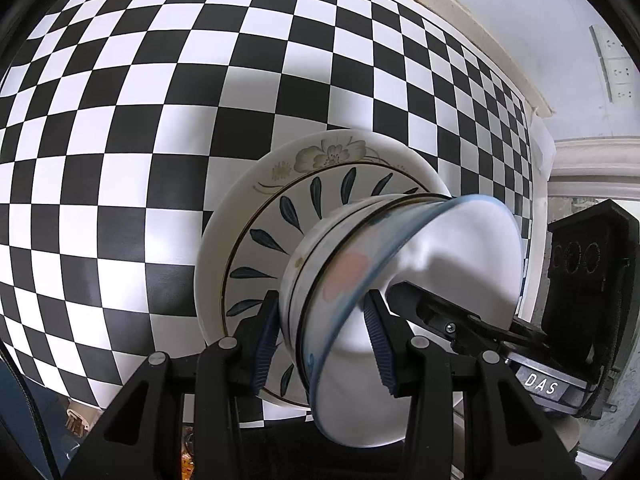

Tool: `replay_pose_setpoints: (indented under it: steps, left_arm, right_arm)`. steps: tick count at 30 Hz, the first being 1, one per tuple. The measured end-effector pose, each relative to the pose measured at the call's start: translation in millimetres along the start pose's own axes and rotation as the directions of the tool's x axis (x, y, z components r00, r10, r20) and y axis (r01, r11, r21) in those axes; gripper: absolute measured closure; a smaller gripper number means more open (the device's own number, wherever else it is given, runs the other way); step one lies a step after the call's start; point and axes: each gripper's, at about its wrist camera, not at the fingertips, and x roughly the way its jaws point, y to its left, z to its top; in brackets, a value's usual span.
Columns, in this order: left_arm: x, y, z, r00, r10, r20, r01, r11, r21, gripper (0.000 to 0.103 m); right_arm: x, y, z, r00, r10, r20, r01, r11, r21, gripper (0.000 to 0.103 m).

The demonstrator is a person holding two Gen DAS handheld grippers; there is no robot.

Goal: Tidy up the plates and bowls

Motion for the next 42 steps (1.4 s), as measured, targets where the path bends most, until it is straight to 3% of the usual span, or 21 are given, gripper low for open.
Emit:
replay_pose_setpoints:
  steps: [9,15,20,21,22,24,29,35,42]
  left_arm:
    - [-13,-8,-2,0.998,0.035,0.048,-0.036,0.999,0.025,0.064]
    - [-32,-16,-10,0.986,0.112,0.120,-0.119,0.992,0.052,0.063]
    - [-53,-21,-24,0.958,0.185,0.220,-0.206,0.976,0.076,0.057]
    - [-58,-21,-27,0.950,0.198,0.241,-0.221,0.972,0.075,0.053]
    - [-61,-21,-29,0.946,0.205,0.252,-0.230,0.971,0.073,0.041]
    - [-69,-21,-35,0.933,0.219,0.287,-0.248,0.966,0.067,0.027]
    - [-84,-25,-50,0.899,0.249,0.360,-0.292,0.954,0.068,0.027]
    - [-106,-36,-78,0.870,0.246,0.427,-0.309,0.947,0.084,0.027]
    - [-151,-59,-133,0.805,0.214,0.553,-0.323,0.940,0.106,0.027]
  right_arm:
    - [-7,6,-1,0.998,-0.064,0.021,0.064,0.998,-0.023,0.053]
    - [-28,19,-4,0.990,-0.120,0.080,0.125,0.990,-0.065,0.053]
    - [-58,41,-17,0.963,-0.212,0.169,0.234,0.964,-0.125,0.050]
    - [-64,46,-21,0.953,-0.235,0.190,0.263,0.955,-0.138,0.042]
    - [-71,52,-25,0.943,-0.256,0.212,0.291,0.945,-0.152,0.037]
    - [-83,62,-34,0.919,-0.304,0.250,0.351,0.920,-0.171,0.020]
    - [-103,79,-53,0.869,-0.376,0.321,0.445,0.878,-0.175,0.016]
    - [-123,83,-71,0.852,-0.382,0.358,0.456,0.878,-0.147,0.015]
    - [-163,106,-124,0.798,-0.386,0.463,0.492,0.860,-0.131,0.014]
